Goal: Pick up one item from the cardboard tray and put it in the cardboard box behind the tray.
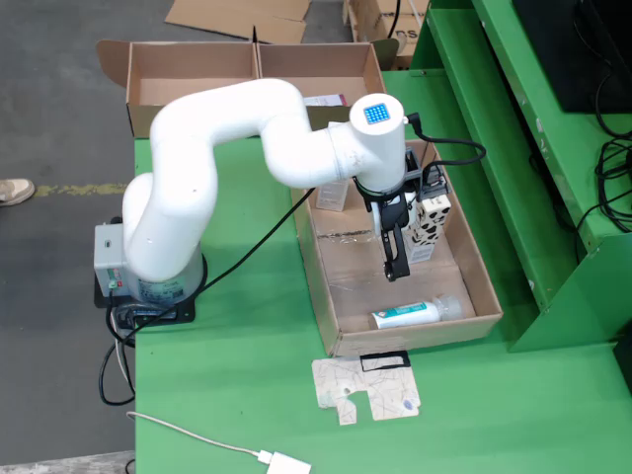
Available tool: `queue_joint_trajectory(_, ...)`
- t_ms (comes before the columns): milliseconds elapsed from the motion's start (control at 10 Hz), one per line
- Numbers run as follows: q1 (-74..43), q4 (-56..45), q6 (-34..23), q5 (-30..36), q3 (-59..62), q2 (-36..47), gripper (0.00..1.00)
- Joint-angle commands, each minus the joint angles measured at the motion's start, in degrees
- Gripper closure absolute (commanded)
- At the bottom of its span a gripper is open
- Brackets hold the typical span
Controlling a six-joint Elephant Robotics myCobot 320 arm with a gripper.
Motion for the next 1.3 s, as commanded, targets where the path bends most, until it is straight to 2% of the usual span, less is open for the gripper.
queue_joint_trajectory(0, 1.66, -18.06, 1.00, -0.07, 57.04, -26.48, 0.00)
queue_joint_trajectory(300, 6.37, 3.87, 3.74, -7.75, 57.04, -33.25, 0.00)
queue_joint_trajectory(500, 7.12, 7.67, 4.27, -9.96, 57.04, -34.42, 0.00)
queue_joint_trajectory(600, 8.31, 14.33, 4.45, -14.29, 57.04, -36.50, 0.00)
queue_joint_trajectory(1000, 9.67, 15.76, 4.35, -16.35, 57.04, -37.03, 0.00)
queue_joint_trajectory(1200, 10.82, 19.42, 3.55, -20.05, 57.04, -38.12, 0.00)
